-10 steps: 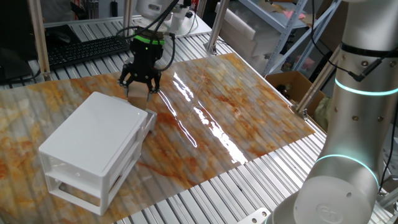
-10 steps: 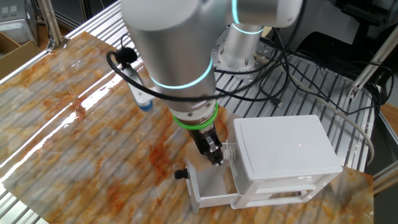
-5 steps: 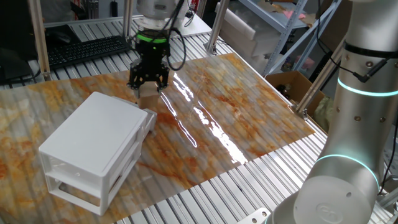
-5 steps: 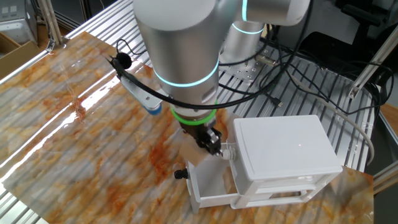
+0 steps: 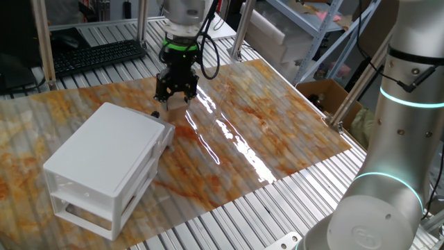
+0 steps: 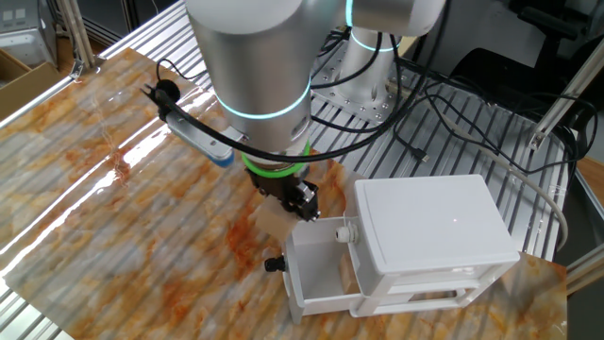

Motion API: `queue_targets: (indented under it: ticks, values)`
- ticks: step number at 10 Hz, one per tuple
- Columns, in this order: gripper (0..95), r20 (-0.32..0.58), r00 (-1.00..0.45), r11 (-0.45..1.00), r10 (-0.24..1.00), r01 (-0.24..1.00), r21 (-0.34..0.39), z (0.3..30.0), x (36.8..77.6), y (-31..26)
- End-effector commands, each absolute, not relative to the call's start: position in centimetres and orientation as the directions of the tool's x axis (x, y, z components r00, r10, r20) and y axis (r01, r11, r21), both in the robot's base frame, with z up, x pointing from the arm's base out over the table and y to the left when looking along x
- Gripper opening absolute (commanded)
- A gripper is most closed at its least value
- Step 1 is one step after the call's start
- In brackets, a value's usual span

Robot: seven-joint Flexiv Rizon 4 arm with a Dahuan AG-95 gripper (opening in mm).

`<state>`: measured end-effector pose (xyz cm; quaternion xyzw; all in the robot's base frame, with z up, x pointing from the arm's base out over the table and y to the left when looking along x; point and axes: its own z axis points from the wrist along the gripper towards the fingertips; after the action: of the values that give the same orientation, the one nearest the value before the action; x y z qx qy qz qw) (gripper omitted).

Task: Take something out of a drawer

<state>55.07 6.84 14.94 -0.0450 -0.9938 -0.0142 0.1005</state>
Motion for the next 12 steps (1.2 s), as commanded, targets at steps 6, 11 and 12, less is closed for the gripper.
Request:
queue_targets:
  ticks: [6,11,12]
  values:
    - [0.0,0.204,-0.974,0.994,0.094,0.102,0.028,14.38,55.31,6.36]
    - [0.0,0.2,-0.972,0.99,0.127,0.137,0.04,14.23,55.33,6.41]
    - [0.0,0.202,-0.97,0.988,0.134,0.146,0.048,14.23,55.33,6.41]
